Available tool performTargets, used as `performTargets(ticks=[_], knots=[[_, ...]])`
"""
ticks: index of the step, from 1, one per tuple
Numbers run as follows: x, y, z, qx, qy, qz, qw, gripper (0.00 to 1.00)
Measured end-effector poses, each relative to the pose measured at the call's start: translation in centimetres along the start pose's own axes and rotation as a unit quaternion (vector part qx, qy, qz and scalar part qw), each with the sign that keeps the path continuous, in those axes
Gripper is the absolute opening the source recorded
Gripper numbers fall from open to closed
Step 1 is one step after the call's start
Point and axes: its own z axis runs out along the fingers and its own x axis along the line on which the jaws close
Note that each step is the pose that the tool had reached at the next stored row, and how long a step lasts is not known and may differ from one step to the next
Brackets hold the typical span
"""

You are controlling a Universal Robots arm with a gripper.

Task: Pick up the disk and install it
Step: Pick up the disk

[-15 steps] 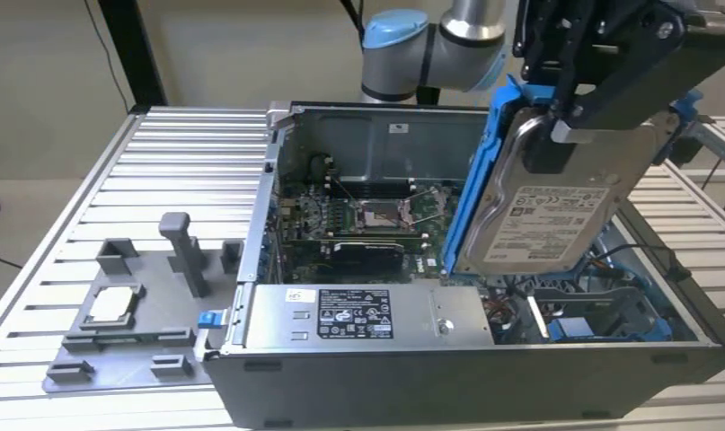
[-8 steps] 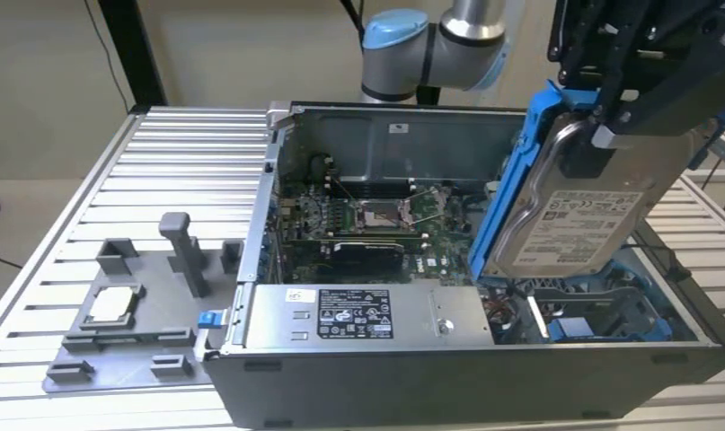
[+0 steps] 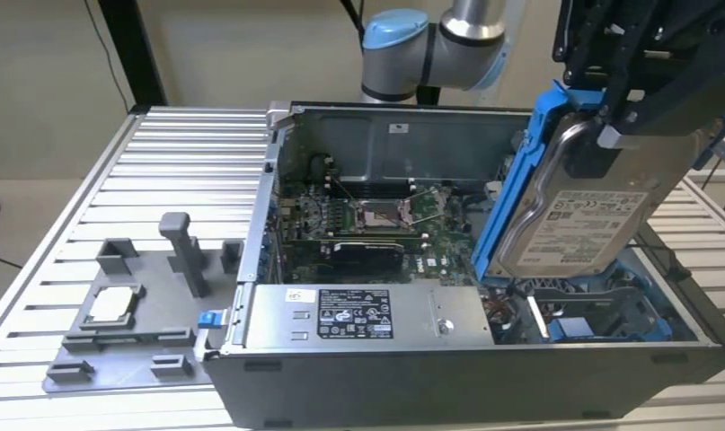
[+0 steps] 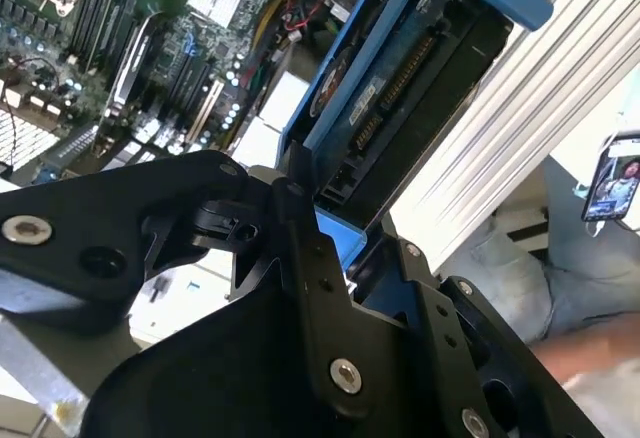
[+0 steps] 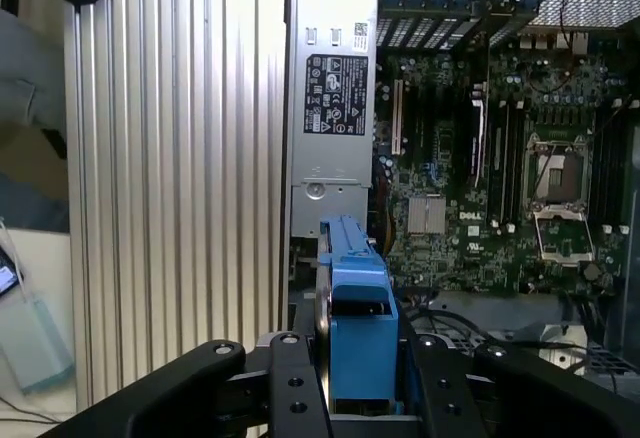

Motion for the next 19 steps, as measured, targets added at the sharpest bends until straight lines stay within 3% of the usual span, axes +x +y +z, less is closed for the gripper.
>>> performTargets(ticks=[9, 19], knots=[[0.0, -0.44, 0.0, 0.0, 0.0, 0.0, 1.0, 0.0], [0.0, -0.51, 0.0, 0.0, 0.0, 0.0, 1.0, 0.0]])
